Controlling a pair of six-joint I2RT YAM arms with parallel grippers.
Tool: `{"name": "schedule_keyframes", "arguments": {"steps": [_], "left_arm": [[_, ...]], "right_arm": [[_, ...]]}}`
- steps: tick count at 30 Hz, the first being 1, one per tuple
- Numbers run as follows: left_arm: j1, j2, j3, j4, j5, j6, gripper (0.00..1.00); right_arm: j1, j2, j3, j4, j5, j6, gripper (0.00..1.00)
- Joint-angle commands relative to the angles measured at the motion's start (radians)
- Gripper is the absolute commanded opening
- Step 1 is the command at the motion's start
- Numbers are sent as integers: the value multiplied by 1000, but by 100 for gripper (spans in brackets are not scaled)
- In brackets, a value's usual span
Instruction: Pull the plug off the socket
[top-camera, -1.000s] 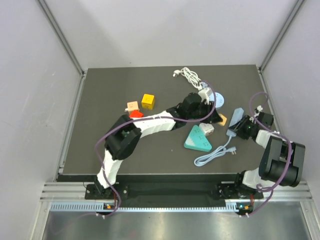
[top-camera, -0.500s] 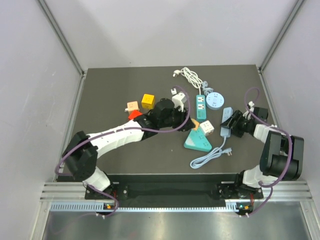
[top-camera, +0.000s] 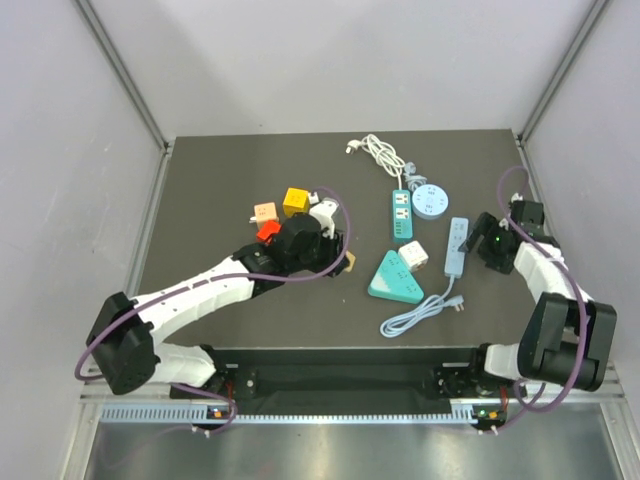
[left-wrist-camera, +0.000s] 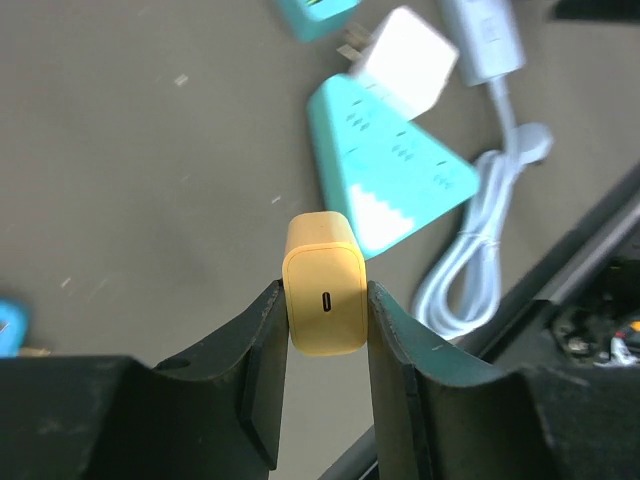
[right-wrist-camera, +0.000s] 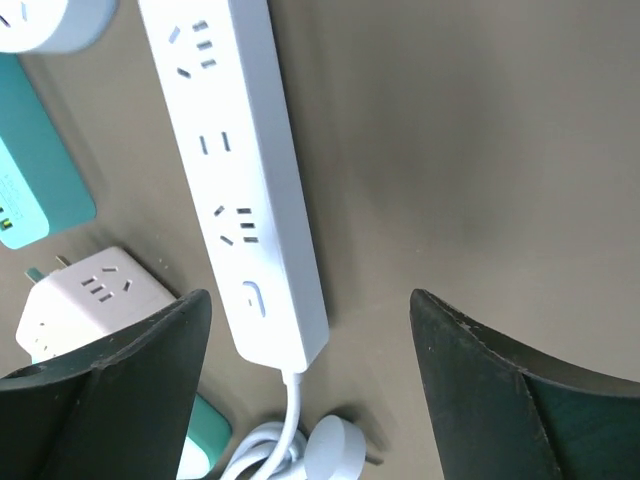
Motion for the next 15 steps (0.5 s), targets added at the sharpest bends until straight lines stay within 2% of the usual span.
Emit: {"name": "schedule_keyframes", "arguments": {"steps": [1, 4, 8, 15], "left_arm": [[17, -49, -20, -86, -111, 19, 0], [31, -68, -27, -137, -177, 25, 0], [49, -71, -20, -246, -333, 37, 0], [100, -43, -37, -214, -432, 103, 0]], "right_arm": [[61, -77, 80, -95, 182, -28, 81], [118, -94, 105, -124, 270, -31, 84], [181, -118, 118, -140, 284, -24, 85], [339, -135, 138, -141, 293, 5, 85]]}}
